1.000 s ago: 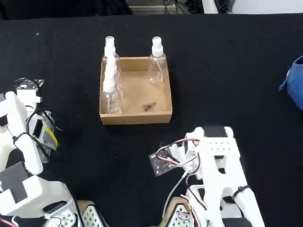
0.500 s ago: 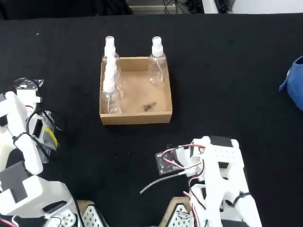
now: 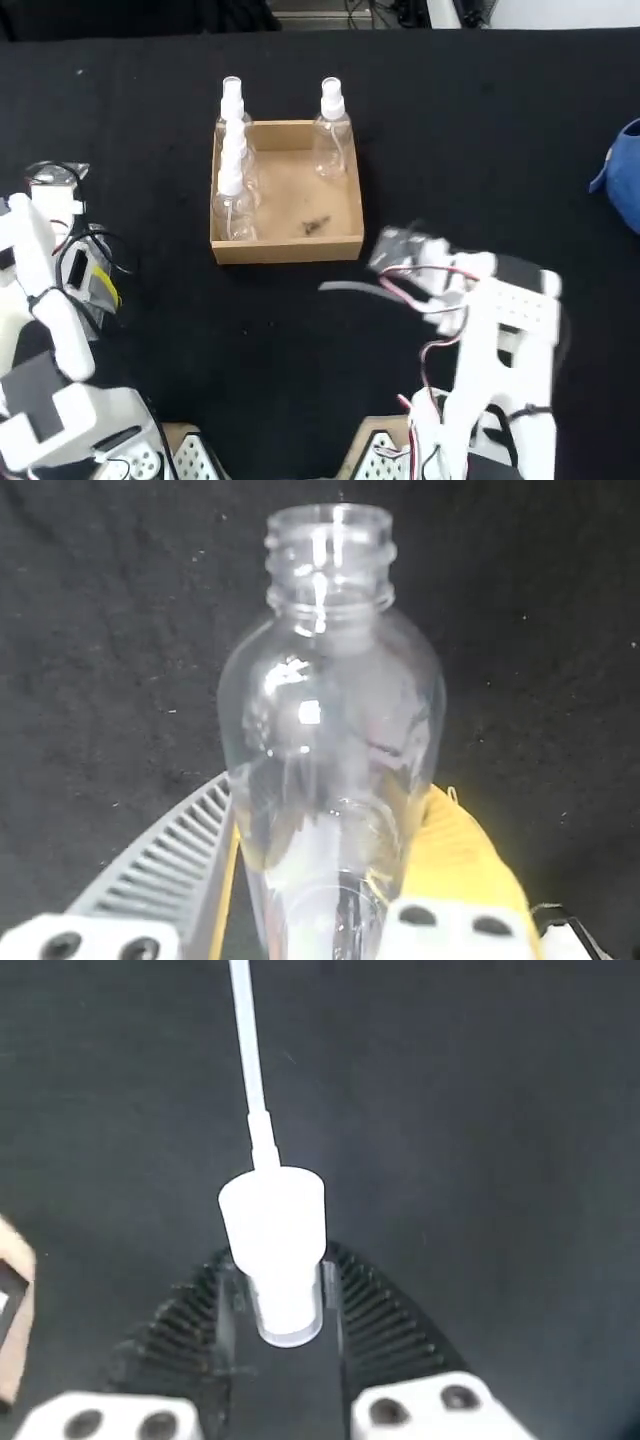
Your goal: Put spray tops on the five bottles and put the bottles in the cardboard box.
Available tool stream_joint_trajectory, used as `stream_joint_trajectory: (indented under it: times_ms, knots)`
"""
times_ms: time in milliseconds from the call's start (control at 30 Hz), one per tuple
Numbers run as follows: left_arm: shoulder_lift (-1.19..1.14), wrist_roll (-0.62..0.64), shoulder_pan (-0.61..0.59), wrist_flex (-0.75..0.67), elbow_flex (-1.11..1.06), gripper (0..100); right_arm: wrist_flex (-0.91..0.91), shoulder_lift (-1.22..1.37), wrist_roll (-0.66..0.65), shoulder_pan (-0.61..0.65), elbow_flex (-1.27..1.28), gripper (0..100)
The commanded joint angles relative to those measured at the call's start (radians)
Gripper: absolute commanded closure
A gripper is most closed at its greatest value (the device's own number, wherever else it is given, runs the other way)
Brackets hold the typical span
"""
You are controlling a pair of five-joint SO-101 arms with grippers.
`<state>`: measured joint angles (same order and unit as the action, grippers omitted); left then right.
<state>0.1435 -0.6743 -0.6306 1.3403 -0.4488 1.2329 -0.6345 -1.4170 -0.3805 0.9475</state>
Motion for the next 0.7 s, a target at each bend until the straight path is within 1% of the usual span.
stream_joint_trajectory:
  times_ms: [0,100,267,333,400,500,667]
  knots:
    - [0.210,0.012,0.007,-0.002,-0.038,97,0.026,0.010,0.044,-0.095,-0.065,98.7]
    - [0.358,0.023,0.015,-0.006,-0.087,97,0.068,0.010,0.049,-0.144,-0.070,98.7]
    - [0.597,0.103,0.015,-0.012,-0.111,97,0.071,0.007,0.054,-0.233,-0.079,98.7]
    - [0.689,0.158,0.016,-0.052,-0.130,97,0.068,0.008,0.084,-0.270,-0.094,98.7]
    - [0.778,0.207,0.048,-0.120,-0.170,97,0.026,0.010,0.199,-0.304,-0.102,98.7]
    - [0.918,0.232,0.131,-0.175,-0.211,97,-0.060,0.010,0.413,-0.330,-0.104,98.7]
    - [1.105,0.325,0.219,-0.209,-0.214,97,-0.043,0.010,0.692,-0.328,-0.157,98.7]
